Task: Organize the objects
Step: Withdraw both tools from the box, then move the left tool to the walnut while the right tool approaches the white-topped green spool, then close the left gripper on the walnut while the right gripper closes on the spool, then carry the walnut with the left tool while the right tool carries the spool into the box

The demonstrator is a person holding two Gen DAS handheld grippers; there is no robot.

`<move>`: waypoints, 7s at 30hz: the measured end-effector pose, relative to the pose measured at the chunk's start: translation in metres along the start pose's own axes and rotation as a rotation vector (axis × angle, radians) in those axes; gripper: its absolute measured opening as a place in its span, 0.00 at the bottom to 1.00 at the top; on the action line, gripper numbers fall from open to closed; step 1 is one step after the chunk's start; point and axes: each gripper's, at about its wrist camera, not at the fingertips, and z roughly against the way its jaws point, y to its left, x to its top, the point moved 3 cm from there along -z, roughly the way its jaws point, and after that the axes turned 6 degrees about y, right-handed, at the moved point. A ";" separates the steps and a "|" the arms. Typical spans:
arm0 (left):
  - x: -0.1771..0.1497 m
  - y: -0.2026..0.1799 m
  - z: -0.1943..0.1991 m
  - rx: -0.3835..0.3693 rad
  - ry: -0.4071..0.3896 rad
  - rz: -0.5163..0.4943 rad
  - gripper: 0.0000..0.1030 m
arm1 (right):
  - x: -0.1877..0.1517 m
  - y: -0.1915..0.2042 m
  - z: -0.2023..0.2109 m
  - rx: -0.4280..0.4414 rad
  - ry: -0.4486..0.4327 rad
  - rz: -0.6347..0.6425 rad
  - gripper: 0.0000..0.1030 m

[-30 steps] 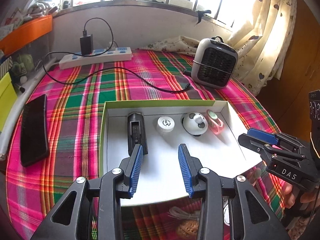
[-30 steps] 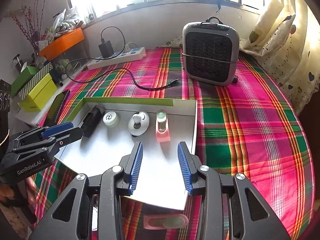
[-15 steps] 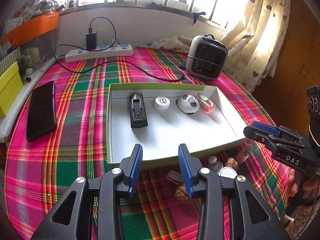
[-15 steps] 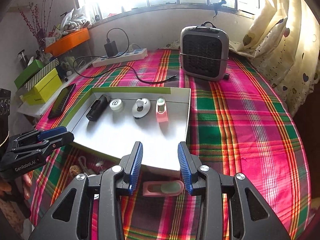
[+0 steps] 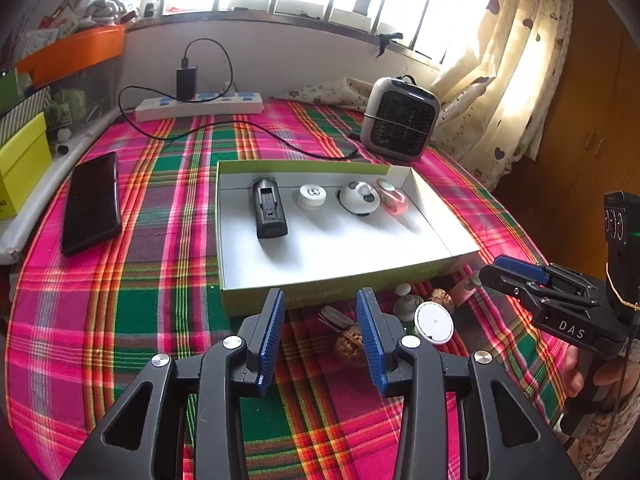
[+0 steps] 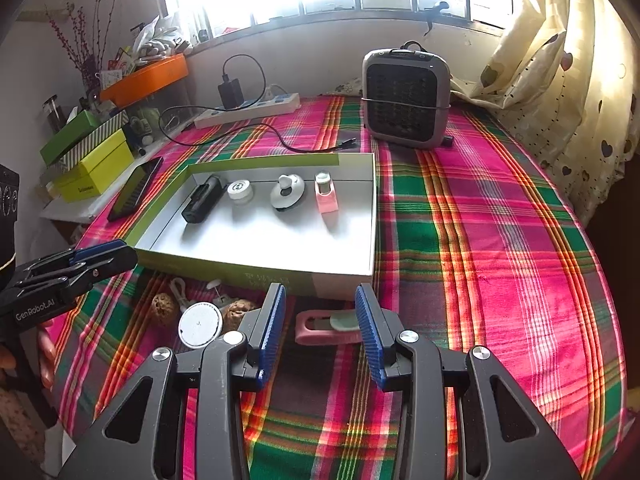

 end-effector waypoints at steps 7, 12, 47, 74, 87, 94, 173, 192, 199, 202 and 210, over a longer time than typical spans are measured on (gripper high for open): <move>-0.015 -0.011 -0.012 -0.018 0.051 -0.041 0.35 | -0.011 0.001 0.002 0.006 0.007 -0.001 0.37; -0.020 -0.015 -0.018 -0.028 0.074 -0.052 0.35 | -0.016 0.003 0.003 0.016 0.004 -0.002 0.37; -0.024 0.003 -0.028 0.023 0.079 -0.015 0.32 | -0.022 0.070 -0.020 0.144 0.045 0.136 0.37; -0.017 0.001 -0.032 0.010 0.083 -0.013 0.26 | -0.017 0.067 -0.034 0.132 0.046 0.097 0.35; -0.017 0.001 -0.031 0.017 0.080 -0.016 0.26 | -0.019 0.067 -0.032 0.141 0.042 0.095 0.34; -0.017 0.001 -0.029 0.020 0.076 -0.017 0.26 | -0.019 0.066 -0.029 0.155 0.044 0.090 0.34; 0.042 0.031 -0.046 0.055 0.044 0.007 0.26 | 0.084 0.072 -0.087 0.222 0.086 0.079 0.34; 0.048 0.024 -0.061 0.088 0.071 -0.053 0.26 | 0.089 0.074 -0.110 0.197 0.126 0.102 0.34; 0.048 0.021 -0.067 0.096 0.091 -0.075 0.26 | 0.090 0.074 -0.113 0.204 0.125 0.106 0.34; 0.047 0.019 -0.069 0.117 0.092 -0.090 0.26 | 0.091 0.074 -0.113 0.206 0.122 0.104 0.34; 0.047 0.018 -0.071 0.126 0.094 -0.094 0.26 | 0.088 0.075 -0.116 0.204 0.127 0.105 0.34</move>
